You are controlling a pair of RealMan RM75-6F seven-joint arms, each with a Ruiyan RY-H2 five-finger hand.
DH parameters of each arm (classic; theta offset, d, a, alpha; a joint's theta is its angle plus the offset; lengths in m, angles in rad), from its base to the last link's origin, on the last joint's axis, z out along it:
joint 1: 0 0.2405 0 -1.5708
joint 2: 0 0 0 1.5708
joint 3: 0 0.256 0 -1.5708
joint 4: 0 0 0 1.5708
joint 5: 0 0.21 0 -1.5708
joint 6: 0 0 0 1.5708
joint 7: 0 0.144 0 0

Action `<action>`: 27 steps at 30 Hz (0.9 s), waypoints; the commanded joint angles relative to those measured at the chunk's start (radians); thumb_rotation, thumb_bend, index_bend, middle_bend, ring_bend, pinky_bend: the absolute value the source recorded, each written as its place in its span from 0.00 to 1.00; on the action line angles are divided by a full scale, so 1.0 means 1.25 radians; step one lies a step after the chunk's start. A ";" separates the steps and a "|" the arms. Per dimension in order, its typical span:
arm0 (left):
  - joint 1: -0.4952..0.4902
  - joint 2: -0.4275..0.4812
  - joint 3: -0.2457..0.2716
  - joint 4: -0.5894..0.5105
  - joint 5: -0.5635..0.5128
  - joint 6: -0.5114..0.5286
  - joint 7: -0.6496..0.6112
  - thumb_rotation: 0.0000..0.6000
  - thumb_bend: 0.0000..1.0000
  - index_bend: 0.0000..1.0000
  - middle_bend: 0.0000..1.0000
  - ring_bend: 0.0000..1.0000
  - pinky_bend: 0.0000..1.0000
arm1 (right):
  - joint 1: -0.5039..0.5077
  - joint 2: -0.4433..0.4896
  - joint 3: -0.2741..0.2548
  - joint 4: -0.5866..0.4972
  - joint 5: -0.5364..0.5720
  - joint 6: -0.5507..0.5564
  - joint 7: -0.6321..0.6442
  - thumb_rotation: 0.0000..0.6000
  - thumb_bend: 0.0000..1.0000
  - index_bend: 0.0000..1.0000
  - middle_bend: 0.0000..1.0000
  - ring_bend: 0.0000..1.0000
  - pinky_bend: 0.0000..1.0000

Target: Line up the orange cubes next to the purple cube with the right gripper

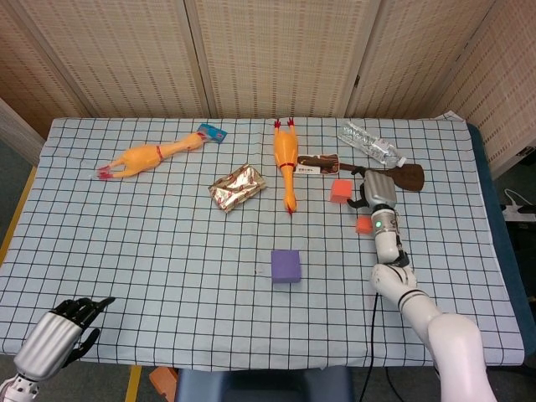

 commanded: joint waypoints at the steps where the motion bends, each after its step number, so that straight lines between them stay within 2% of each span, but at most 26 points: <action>1: -0.001 0.000 0.001 0.000 0.000 -0.003 -0.001 1.00 0.45 0.20 0.38 0.32 0.43 | 0.020 -0.023 0.000 0.035 -0.008 -0.037 0.037 1.00 0.11 0.30 0.85 0.80 0.91; 13: -0.003 0.001 0.005 -0.002 0.003 -0.005 -0.003 1.00 0.45 0.20 0.38 0.32 0.43 | 0.042 -0.063 -0.015 0.109 -0.053 -0.046 0.114 1.00 0.11 0.36 0.87 0.81 0.92; 23: -0.004 0.001 0.007 -0.007 0.003 -0.011 0.001 1.00 0.45 0.20 0.38 0.32 0.43 | 0.034 -0.064 -0.021 0.113 -0.079 0.002 0.147 1.00 0.11 0.54 0.88 0.83 0.94; 27: -0.004 0.001 0.009 -0.007 0.004 -0.012 0.005 1.00 0.45 0.20 0.38 0.32 0.43 | 0.020 -0.052 -0.028 0.087 -0.094 0.032 0.167 1.00 0.11 0.57 0.88 0.83 0.94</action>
